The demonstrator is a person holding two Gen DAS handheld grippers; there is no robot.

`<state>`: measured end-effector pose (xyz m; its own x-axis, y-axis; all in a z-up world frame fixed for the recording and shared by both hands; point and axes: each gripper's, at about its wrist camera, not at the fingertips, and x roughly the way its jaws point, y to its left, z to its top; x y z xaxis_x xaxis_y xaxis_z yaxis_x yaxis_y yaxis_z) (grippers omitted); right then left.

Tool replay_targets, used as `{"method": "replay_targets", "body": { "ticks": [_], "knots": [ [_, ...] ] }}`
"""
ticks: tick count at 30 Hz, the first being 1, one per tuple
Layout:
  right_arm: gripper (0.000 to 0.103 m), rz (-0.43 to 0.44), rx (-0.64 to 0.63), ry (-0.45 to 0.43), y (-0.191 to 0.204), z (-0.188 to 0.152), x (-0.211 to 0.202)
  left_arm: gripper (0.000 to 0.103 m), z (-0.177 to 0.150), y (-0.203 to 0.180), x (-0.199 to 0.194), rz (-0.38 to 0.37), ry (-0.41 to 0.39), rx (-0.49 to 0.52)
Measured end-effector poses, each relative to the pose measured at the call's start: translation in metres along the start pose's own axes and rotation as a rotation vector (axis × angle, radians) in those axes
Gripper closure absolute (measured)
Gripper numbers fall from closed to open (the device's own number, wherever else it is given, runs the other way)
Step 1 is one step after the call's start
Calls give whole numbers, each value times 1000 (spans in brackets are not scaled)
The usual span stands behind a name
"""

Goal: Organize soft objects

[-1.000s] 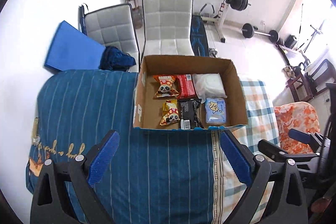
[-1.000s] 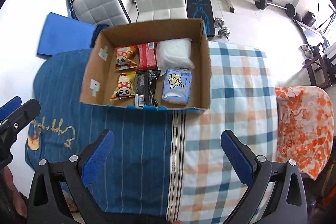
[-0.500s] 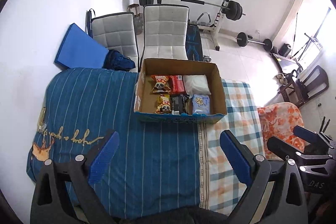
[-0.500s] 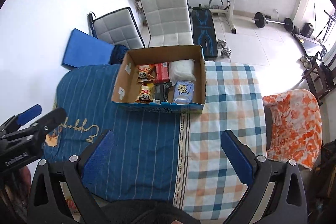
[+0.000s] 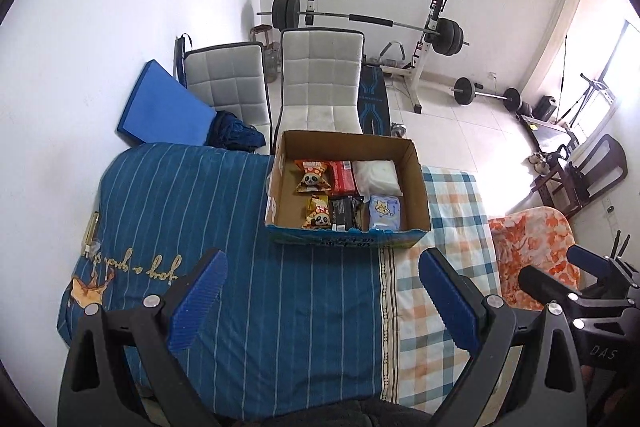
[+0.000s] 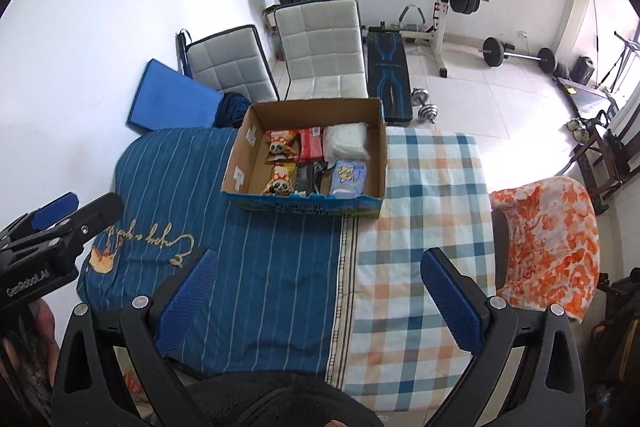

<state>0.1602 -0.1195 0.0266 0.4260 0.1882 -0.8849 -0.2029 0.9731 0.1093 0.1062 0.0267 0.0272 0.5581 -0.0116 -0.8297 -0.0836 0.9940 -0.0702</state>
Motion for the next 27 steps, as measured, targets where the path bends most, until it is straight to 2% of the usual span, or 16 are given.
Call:
{"method": "replay_targets", "body": {
  "ticks": [13, 27],
  "knots": [
    [0, -43, 17, -56, -3, 32, 14, 5, 12, 1, 16, 31, -16, 3],
    [0, -46, 31, -77, -4, 42, 13, 5, 12, 3, 16, 39, -15, -3]
  ]
}}
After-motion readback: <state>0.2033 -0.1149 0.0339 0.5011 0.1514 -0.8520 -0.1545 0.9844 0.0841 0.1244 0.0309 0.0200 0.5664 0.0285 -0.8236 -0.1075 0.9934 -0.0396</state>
